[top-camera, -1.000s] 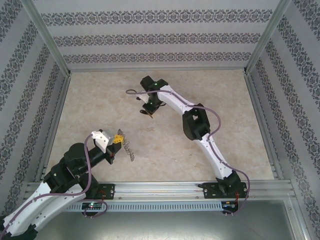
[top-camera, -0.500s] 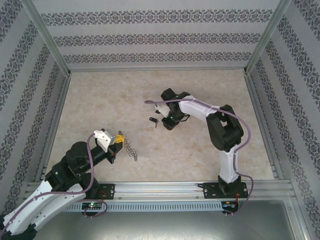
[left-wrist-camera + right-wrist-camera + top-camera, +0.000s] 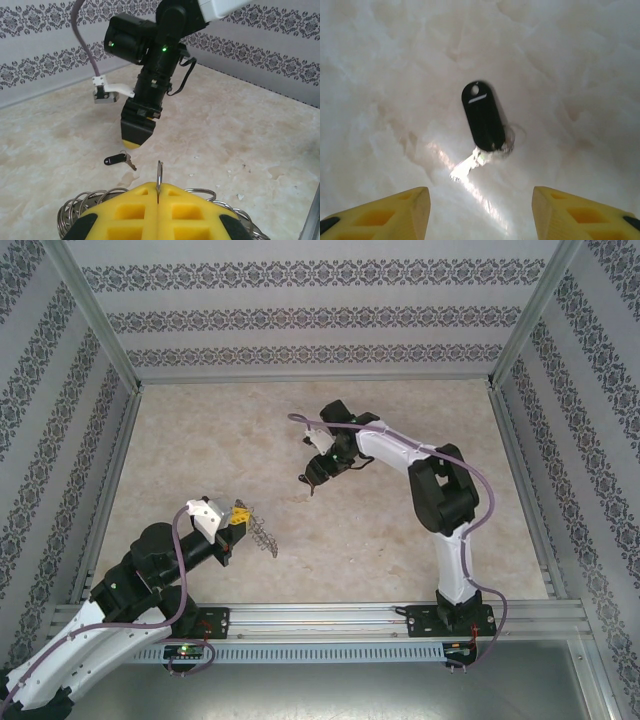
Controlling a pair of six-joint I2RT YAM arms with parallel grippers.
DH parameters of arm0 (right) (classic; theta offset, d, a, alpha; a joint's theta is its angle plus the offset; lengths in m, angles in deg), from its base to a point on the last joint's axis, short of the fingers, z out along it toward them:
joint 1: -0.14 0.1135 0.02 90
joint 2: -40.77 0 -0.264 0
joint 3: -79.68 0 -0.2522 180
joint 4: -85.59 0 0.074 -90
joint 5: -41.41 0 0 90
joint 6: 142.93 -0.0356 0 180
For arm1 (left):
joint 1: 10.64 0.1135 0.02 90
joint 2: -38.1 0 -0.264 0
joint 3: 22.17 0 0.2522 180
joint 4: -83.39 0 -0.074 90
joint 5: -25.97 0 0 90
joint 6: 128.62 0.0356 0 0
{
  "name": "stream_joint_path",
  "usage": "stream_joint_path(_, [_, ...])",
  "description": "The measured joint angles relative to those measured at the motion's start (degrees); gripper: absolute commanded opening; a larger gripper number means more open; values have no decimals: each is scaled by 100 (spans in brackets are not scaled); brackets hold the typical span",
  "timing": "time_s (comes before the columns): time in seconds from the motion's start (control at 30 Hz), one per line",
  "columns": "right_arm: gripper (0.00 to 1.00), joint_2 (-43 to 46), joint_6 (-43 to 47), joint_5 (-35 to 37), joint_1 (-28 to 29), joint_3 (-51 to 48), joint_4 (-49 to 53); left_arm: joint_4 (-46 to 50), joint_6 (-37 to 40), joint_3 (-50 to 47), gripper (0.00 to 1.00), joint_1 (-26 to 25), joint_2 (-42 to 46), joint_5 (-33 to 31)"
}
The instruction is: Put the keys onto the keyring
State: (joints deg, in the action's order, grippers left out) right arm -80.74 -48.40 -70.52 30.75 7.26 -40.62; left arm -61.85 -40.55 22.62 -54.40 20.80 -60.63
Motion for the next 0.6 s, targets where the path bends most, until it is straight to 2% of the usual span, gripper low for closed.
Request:
stream_joint_path(0.23, [52,-730,-149,-2,-2,654,170,-9,17,0,0,-2,0,24])
stream_joint_path(0.6, [44,-844,-164,44,-2,1078,535,-70,20,-4,0,-2,96,87])
